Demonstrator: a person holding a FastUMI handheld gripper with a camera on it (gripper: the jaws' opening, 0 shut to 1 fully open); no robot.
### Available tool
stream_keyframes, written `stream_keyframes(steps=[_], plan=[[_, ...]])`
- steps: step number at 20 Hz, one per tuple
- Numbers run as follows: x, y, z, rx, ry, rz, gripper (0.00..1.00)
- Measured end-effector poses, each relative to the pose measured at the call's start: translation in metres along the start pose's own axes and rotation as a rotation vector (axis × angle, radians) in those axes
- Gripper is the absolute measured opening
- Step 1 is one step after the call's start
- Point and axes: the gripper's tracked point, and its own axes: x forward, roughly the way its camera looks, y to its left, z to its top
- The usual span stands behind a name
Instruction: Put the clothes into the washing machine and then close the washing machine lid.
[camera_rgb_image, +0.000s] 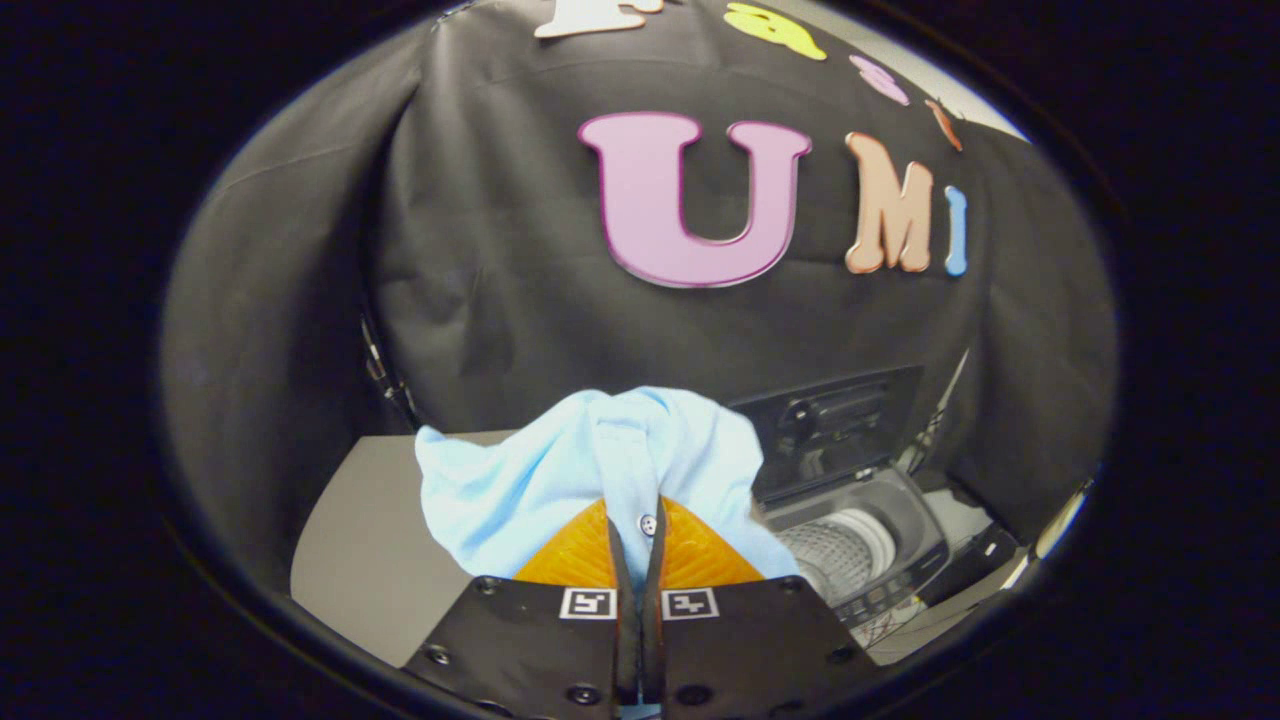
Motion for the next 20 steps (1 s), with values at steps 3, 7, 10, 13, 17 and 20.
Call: stream_keyframes(steps=[3, 7, 10, 13, 17, 20], plan=[[-0.014, -0.044, 0.024, -0.012, -0.08, -0.078, 0.02], [-0.028, -0.096, 0.048, -0.002, -0.172, -0.141, 0.02], [-0.034, -0.13, 0.069, -0.042, -0.245, -0.177, 0.02], [-0.034, -0.162, 0.089, -0.045, -0.321, -0.206, 0.02], [-0.019, -0.199, 0.091, -0.049, -0.411, -0.229, 0.02], [0.012, -0.227, 0.071, -0.046, -0.404, -0.244, 0.02]])
